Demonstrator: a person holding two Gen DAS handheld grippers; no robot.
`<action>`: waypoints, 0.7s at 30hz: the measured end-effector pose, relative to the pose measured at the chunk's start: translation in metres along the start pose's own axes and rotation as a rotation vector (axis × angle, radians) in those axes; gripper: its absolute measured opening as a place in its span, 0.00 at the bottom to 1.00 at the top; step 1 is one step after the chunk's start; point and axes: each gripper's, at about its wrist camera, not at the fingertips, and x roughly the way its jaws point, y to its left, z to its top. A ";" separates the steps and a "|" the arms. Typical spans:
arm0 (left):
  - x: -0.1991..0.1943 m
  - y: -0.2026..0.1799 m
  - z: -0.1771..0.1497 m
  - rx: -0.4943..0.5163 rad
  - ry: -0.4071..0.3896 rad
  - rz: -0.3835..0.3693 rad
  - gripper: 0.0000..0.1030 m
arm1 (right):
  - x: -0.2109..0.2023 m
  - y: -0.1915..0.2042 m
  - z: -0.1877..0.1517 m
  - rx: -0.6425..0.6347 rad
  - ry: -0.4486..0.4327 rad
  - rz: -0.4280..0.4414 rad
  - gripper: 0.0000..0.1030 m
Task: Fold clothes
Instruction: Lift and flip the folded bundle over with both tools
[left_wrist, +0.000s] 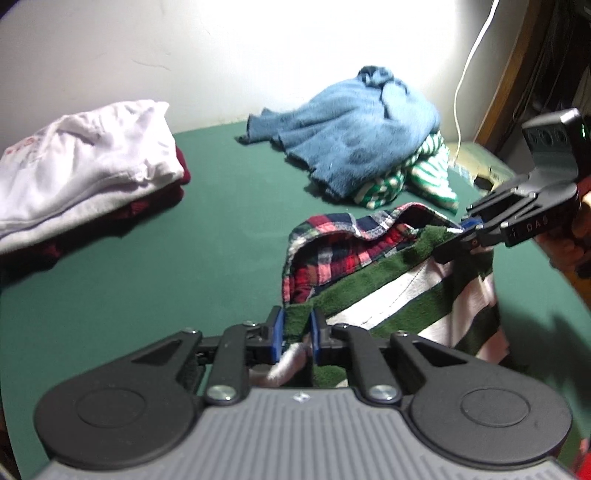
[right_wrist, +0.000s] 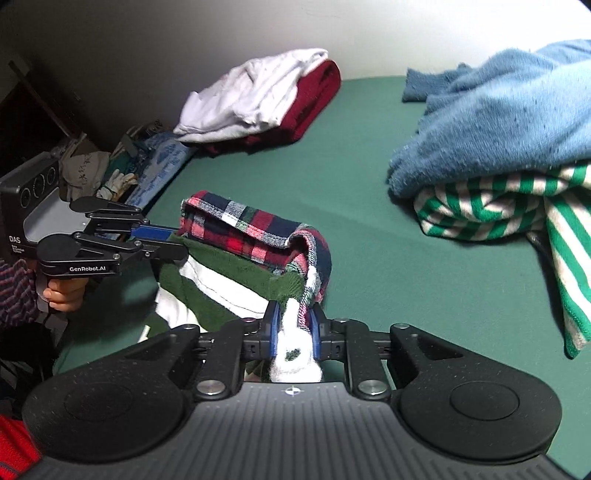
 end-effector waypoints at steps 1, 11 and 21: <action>-0.006 -0.002 -0.001 -0.010 -0.012 -0.001 0.09 | -0.004 0.005 -0.001 -0.012 -0.007 0.000 0.17; -0.056 -0.033 -0.022 0.008 -0.076 0.011 0.08 | -0.035 0.052 -0.012 -0.120 -0.042 -0.025 0.17; -0.087 -0.065 -0.052 0.068 -0.087 0.020 0.07 | -0.054 0.090 -0.041 -0.186 -0.078 -0.072 0.17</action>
